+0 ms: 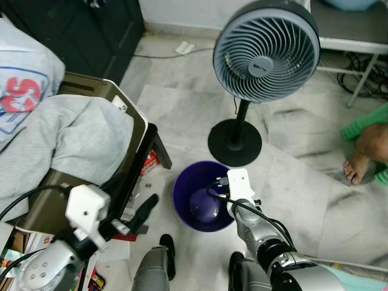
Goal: Clean up the room
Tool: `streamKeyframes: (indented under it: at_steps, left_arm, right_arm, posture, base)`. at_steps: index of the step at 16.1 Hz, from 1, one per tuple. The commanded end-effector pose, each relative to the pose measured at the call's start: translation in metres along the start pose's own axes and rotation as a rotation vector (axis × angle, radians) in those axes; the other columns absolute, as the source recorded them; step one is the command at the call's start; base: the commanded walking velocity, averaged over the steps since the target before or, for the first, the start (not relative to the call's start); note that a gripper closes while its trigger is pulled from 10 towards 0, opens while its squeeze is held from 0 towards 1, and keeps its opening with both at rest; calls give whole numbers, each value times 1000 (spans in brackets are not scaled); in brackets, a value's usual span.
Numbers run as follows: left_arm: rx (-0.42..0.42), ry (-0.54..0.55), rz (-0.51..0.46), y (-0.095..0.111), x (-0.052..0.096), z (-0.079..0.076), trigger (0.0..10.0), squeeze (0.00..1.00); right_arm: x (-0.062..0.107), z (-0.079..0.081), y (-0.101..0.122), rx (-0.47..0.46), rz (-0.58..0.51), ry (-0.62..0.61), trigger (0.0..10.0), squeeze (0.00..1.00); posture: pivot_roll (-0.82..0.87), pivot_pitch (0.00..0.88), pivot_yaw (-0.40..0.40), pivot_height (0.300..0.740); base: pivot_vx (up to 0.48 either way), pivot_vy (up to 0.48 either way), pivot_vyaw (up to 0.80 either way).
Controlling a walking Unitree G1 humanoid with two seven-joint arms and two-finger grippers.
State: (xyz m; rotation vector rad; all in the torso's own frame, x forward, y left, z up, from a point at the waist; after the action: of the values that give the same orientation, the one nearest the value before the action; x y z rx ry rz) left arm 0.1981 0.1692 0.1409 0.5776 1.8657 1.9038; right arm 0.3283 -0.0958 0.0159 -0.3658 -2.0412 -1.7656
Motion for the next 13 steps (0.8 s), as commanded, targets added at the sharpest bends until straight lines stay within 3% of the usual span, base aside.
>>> streamKeyframes:
  at_steps: [1,3,4,6,8,10,11,12,13]
  left_arm:
    - [-3,-6,30,-1,3,-3,10000,0]
    - [-2,-5,36,0,5,-3,10000,0]
    - [-4,0,39,1,5,-2,10000,0]
    - [-4,3,40,1,4,-1,10000,0]
    - [-5,7,42,1,2,-1,10000,0]
    - [-4,10,43,1,2,-1,10000,0]
    - [-2,14,47,0,3,-2,10000,0]
    - [-1,18,49,0,2,-2,10000,0]
    - [-6,25,45,1,1,-1,10000,0]
  right_arm:
    - [2,9,-10,1,50,21,10000,0]
    - [1,9,-3,34,12,-3,10000,0]
    - [-1,14,19,68,-93,9,10000,0]
    - [-1,19,30,90,-148,24,10000,0]
    - [-2,23,45,93,-193,25,10000,0]
    - [-2,24,45,89,-192,28,10000,0]
    - [-2,25,43,92,-190,31,10000,537]
    - [-2,25,41,88,-190,37,10000,1000]
    - [-1,26,41,96,-195,40,10000,1000]
  posture:
    - [313,429,111,740]
    - [325,432,124,740]
    - [326,435,128,740]
    - [324,430,127,740]
    - [323,429,123,740]
    - [322,428,120,740]
    - [324,427,118,740]
    - [323,426,117,740]
    - [322,426,115,740]
  base:
    - [0,0,0]
    - [0,0,0]
    - [0,0,0]
    - [0,0,0]
    - [0,0,0]
    - [0,0,0]
    - [0,0,0]
    - [0,0,0]
    - [0,0,0]
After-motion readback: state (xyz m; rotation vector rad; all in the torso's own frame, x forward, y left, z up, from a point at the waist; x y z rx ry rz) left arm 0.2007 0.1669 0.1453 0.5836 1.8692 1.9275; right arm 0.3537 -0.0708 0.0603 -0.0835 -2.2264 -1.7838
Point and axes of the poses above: a point about 5 cm out from each wrist's last joint towards the gripper, its own x axis pointing back from the gripper into the wrist, its own y axis along the axis of the wrist's last joint, z = x × y, the point moved 1 cm from there along -x, pointing out of the wrist towards the gripper, and after that the axes turned 2 degrees about x, right-handed, at the moved point
